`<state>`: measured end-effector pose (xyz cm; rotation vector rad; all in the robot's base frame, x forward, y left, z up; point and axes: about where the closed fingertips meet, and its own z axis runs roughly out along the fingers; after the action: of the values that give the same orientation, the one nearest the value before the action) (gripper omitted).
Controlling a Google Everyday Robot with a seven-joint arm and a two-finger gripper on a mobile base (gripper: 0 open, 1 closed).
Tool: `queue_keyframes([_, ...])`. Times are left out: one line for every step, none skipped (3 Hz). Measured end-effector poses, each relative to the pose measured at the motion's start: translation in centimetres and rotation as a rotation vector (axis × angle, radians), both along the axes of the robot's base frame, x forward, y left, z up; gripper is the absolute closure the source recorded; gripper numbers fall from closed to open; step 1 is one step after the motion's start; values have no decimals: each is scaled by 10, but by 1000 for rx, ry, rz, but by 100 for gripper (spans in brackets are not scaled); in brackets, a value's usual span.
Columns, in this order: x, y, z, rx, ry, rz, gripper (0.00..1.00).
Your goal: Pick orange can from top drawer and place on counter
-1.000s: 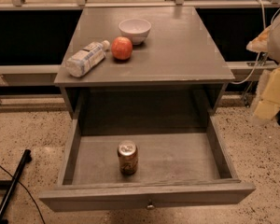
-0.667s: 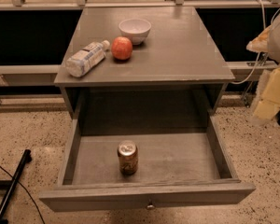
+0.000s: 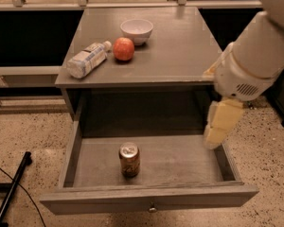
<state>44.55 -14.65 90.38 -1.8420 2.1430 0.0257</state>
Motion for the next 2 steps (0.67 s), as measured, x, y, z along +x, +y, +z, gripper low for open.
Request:
queue_keyframes([1,6,-9,5,0,8,0])
queue_keyframes([8,21,-22,122,-2,51,0])
